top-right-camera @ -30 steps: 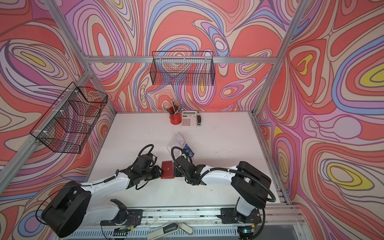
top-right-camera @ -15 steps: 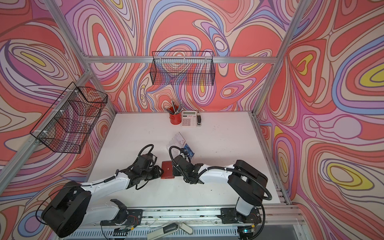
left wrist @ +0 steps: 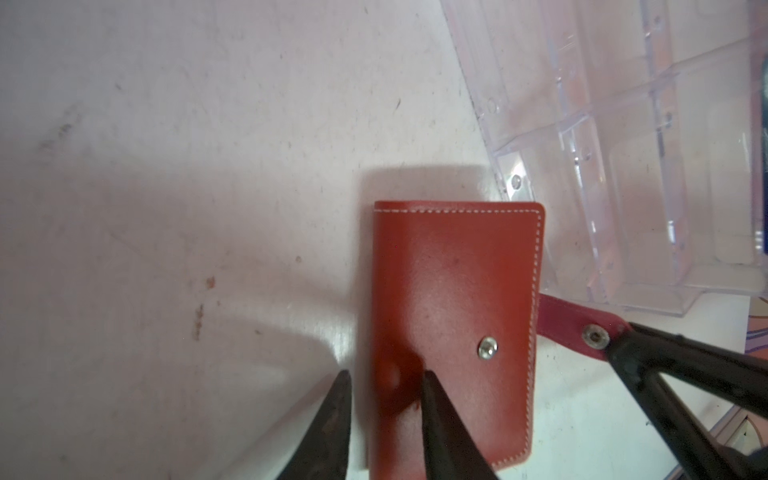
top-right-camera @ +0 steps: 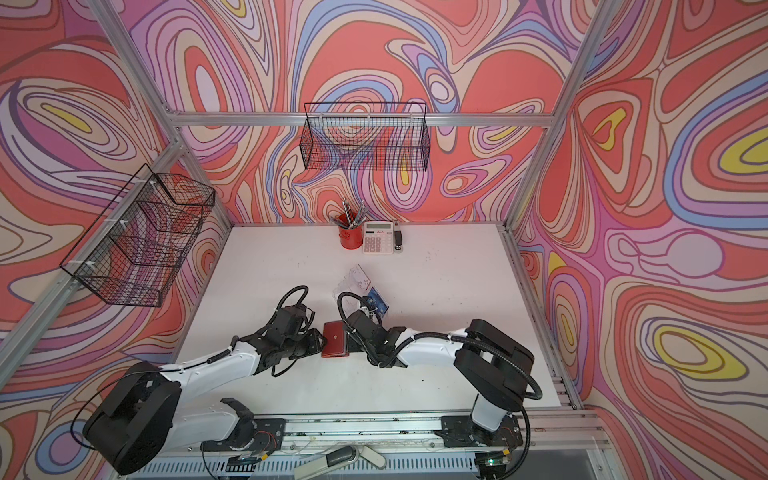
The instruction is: Put the credit cards into the card holder
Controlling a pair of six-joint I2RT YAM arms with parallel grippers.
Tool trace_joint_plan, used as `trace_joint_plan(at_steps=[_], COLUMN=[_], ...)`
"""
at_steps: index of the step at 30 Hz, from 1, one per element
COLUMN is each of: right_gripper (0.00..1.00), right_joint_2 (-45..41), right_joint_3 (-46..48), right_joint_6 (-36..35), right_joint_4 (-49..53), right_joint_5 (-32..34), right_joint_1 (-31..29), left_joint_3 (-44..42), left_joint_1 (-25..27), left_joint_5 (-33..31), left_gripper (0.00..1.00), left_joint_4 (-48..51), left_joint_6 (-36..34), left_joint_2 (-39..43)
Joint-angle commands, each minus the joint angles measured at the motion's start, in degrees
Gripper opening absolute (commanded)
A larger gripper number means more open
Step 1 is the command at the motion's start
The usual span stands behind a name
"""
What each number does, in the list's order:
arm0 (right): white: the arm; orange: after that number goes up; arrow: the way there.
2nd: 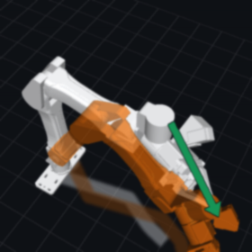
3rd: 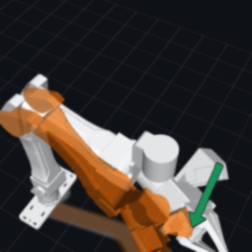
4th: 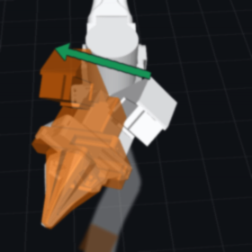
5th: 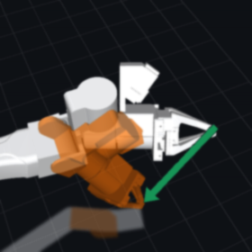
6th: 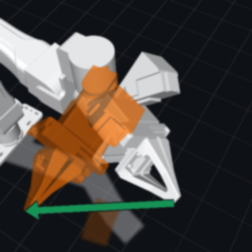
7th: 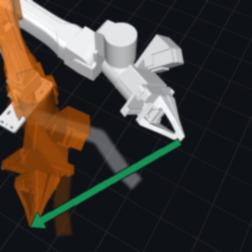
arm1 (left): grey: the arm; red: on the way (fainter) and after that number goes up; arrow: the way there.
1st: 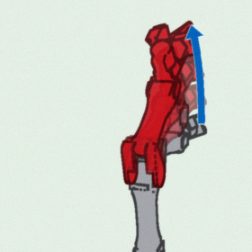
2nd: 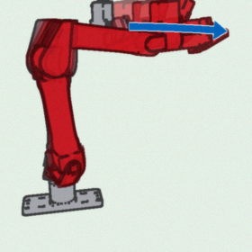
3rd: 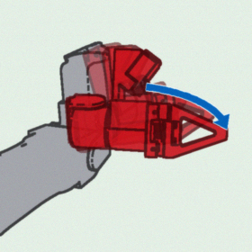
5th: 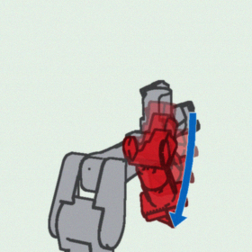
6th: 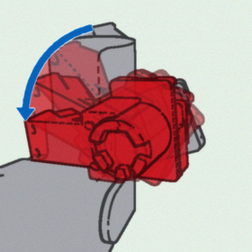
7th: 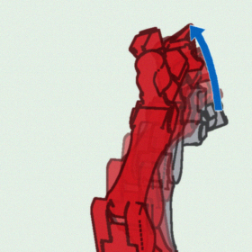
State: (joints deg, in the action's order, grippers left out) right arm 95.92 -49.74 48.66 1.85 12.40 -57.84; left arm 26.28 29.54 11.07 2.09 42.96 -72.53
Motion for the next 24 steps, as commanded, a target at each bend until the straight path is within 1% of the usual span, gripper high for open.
trace_joint_plan(at_steps=[1, 6, 7, 15, 17, 19, 24], right_gripper=[0.0, 0.0, 0.0, 0.0, 0.0, 0.0, 0.0], right_joint_2=[-0.1, -0.2, -0.2, -0.1, -0.2, 0.2, 2.7], right_joint_3=[-0.1, 0.1, 0.1, 0.9, 0.7, 0.2, -2.1], right_joint_6=[0.2, -0.4, -0.6, -2.5, -3.0, -3.5, -4.5], right_joint_4=[0.9, -0.2, -0.6, -4.2, -4.8, -4.9, -4.2], right_joint_5=[1.3, 0.4, 0.2, -2.8, -3.6, -4.3, -6.7], right_joint_1=[0.0, 0.0, -0.1, 0.0, -0.1, 0.0, 0.0], left_joint_3=[2.2, 2.7, 4.8, 3.9, 3.9, 1.7, 1.1], left_joint_1=[-1.1, -1.4, -1.4, -1.4, -1.4, -1.4, -1.5], left_joint_5=[-0.7, 0.7, 0.9, 0.6, 0.1, -0.3, -0.1], left_gripper=[0.32, 0.32, 0.32, 0.31, 0.31, 0.31, 0.31], left_joint_4=[2.5, 1.5, 1.2, -1.3, -1.3, -1.2, -1.2], left_joint_6=[-1.4, -2.3, -2.3, -2.0, -1.8, -1.7, -1.9], left_joint_2=[-0.7, -3.8, -4.6, -8.6, -9.0, -8.9, -8.7])
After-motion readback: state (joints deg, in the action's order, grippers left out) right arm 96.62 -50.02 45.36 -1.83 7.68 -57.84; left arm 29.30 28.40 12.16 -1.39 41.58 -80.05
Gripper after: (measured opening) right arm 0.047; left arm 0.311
